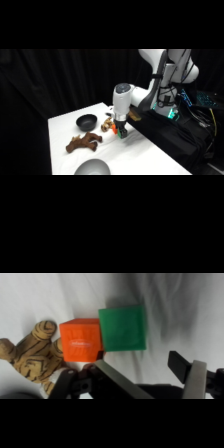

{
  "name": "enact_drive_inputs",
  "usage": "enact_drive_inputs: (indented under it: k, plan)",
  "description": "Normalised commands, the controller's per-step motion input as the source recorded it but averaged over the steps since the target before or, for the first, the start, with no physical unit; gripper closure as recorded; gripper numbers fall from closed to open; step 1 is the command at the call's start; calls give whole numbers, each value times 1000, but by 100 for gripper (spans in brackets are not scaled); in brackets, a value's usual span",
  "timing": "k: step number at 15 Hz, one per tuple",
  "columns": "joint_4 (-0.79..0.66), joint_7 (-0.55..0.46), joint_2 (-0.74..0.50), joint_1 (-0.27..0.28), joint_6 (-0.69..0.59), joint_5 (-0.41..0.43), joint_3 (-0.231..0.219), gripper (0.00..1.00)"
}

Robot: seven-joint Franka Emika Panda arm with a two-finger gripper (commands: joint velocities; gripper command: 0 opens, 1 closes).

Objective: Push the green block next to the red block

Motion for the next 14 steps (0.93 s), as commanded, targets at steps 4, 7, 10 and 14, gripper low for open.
enact_drive_inputs:
  k: [4,7,10,14]
  plan:
    - [-41,-239,-325,-117,-223,47,177,0]
    - [-13,-355,-519,-141,-468,208,282,0]
    - [106,-430,-567,-203,-621,271,238,0]
    - [252,-429,-346,-223,-563,257,126,0]
